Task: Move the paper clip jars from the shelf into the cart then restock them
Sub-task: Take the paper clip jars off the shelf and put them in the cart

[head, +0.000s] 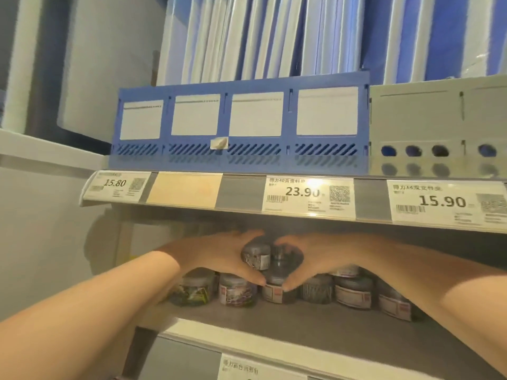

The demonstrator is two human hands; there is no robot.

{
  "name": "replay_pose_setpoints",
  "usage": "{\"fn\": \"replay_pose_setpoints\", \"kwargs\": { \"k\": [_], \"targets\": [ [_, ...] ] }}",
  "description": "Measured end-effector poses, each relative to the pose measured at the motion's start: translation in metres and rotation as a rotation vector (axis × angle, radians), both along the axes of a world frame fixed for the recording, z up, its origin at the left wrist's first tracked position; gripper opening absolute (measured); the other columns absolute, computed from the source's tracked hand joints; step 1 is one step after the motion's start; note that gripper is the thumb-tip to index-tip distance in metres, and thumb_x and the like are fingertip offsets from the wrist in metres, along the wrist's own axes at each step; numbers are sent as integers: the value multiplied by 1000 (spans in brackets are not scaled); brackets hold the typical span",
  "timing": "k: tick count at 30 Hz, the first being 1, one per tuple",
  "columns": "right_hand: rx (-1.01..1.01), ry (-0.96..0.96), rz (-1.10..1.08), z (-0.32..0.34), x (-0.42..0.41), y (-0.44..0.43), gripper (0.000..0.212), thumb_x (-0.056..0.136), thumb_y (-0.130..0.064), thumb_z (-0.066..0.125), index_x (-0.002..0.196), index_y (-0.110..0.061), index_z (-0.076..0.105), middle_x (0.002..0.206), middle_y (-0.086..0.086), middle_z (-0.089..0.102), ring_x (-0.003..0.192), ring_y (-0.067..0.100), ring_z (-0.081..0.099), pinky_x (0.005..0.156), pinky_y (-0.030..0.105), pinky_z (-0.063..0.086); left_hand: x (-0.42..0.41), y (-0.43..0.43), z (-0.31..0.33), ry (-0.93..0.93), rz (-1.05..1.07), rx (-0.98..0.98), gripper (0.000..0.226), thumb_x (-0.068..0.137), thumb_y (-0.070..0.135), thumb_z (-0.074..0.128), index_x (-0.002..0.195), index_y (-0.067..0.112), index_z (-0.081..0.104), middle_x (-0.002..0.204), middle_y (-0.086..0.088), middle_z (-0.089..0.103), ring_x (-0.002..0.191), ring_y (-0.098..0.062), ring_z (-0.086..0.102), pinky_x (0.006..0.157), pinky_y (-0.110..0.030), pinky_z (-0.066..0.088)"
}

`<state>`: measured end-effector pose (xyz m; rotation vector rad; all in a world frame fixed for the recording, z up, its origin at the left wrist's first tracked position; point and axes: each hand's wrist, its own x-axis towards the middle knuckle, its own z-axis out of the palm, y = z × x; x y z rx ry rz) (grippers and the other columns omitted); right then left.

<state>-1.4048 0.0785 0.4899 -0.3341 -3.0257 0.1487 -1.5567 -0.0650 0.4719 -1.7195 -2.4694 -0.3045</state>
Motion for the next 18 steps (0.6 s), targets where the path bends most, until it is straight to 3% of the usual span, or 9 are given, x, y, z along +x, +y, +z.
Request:
{"fn": "replay_pose_setpoints", "kwargs": {
  "k": [3,9,13,18],
  "targets": [
    [-57,-14,-15,-12,-18,2,89,70,-57,73,143,-29,29,141,-11,41,124,8,42,105,25,32,-9,10,-4,-43,-5,2,92,67,68,64,142,47,14,149,1,25,134,-22,32,105,-36,33],
    [-41,139,-23,-27,-30,0,67,69,-50,77,124,-26,48,117,-9,55,106,11,54,94,28,45,-9,21,-8,-42,-37,192,60,78,52,65,130,34,41,114,-4,43,113,-22,45,83,-28,39],
    [-15,131,-44,-29,-24,-9,68,65,-48,78,122,-27,48,116,-9,56,104,12,55,92,31,47,-3,15,-10,-104,-42,269,75,71,50,72,135,35,34,130,-1,44,118,-19,43,89,-27,39],
    [59,48,-93,-25,-9,-30,55,68,-45,76,114,-18,59,108,-5,61,96,14,58,83,27,50,18,-3,-6,-27,-64,302,78,74,47,71,139,34,31,138,5,35,124,-14,36,88,-21,29]
  ]
}}
